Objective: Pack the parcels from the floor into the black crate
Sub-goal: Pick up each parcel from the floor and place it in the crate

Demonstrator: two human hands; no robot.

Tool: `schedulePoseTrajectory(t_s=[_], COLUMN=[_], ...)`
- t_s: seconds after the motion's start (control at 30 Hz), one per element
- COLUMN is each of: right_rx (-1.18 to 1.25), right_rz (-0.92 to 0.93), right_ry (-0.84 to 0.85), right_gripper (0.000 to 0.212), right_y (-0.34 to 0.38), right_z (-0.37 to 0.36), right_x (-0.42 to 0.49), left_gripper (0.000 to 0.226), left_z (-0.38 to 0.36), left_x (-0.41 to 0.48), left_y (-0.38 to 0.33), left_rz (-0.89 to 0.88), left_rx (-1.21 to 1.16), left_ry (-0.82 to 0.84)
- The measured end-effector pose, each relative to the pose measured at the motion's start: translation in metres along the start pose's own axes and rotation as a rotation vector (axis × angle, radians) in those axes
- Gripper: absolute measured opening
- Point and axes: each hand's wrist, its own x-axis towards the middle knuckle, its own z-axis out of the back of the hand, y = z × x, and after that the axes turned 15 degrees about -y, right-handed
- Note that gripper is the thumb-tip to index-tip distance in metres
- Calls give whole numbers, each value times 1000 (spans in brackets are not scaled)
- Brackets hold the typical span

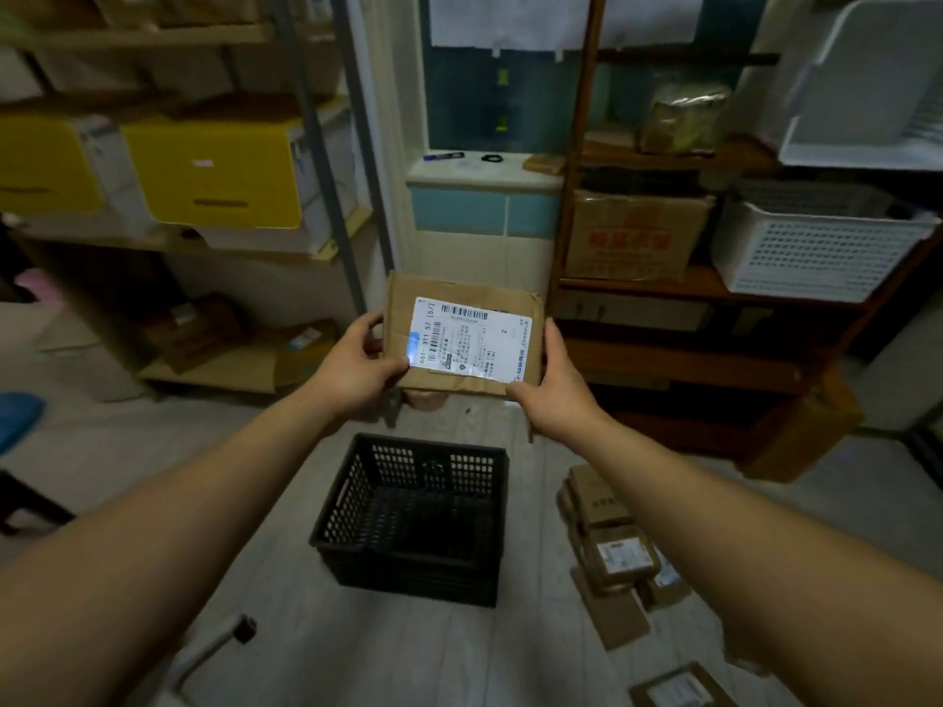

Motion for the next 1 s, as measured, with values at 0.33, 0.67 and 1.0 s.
schedulePoseTrajectory(t_s=[0.33,0.67,1.0], right_rx=[-279,-311,-396], right_rz=[46,6,-157], right_ry=[98,134,130], right_gripper=[107,100,93], right_y=[-18,-73,-126], right_z=[-104,-175,-254], right_x=[64,160,187], left_gripper=[113,90,96], left_z=[42,8,-5], left_x=[93,200,291], left_y=[41,71,166], left_rz=[-103,-233,-98], left_rx=[216,270,324], left_ry=[219,227,352])
